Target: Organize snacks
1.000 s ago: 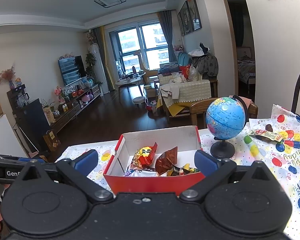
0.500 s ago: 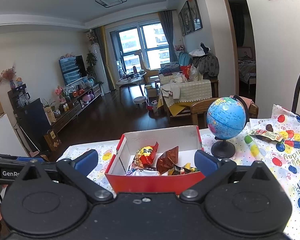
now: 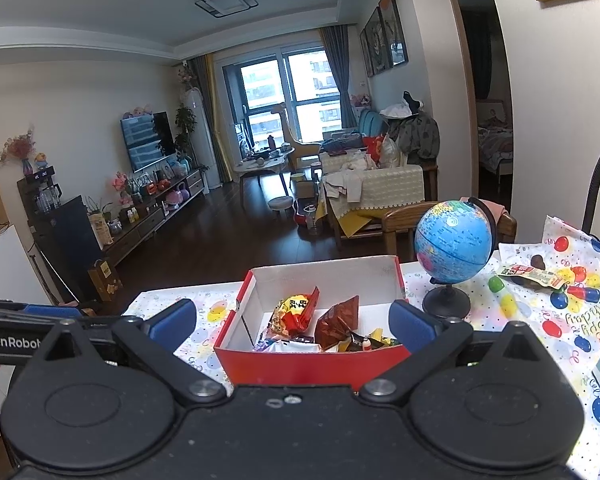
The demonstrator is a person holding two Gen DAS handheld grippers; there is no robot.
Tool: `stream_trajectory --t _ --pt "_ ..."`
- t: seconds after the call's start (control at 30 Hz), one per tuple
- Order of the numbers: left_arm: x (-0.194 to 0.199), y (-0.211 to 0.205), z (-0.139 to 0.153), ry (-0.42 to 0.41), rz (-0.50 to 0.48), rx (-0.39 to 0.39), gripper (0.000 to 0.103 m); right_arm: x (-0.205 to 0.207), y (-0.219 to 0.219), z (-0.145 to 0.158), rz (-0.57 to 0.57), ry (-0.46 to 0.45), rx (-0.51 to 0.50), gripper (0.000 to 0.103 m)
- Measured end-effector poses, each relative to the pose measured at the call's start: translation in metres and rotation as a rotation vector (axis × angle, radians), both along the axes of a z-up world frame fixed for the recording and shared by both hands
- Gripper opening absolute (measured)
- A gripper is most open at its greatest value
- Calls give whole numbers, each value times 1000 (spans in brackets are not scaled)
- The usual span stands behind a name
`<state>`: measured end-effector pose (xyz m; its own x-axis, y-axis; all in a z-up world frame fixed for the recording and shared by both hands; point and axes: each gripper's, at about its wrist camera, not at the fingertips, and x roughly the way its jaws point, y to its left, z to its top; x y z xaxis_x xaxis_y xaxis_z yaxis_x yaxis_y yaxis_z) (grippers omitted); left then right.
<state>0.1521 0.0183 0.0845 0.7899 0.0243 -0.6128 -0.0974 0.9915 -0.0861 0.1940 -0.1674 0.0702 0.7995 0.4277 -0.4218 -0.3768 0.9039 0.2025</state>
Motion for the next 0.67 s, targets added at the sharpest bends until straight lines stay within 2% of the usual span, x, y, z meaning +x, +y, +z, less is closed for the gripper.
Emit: stream_trajectory --t 0.67 --pt "-10 5 2 3 -8 -10 82 -8 2 1 -6 3 -9 103"
